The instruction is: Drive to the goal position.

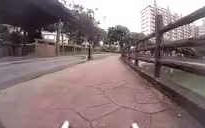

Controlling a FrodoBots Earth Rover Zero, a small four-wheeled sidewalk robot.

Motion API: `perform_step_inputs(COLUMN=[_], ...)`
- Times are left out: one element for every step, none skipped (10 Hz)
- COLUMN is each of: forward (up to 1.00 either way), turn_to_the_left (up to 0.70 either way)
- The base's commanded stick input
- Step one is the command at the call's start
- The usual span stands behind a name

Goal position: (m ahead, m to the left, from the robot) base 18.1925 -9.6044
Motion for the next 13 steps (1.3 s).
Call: perform_step_inputs(forward=[0.7, 0.7, 0.7, 0.7, 0.7, 0.7, 0.7, 0.7, 0.7, 0.7, 0.7, 0.7, 0.7], turn_to_the_left=[0.0, 0.0, 0.0, 0.0, 0.0, -0.01, -0.1, -0.22, -0.32, -0.31, -0.31, -0.29, -0.1])
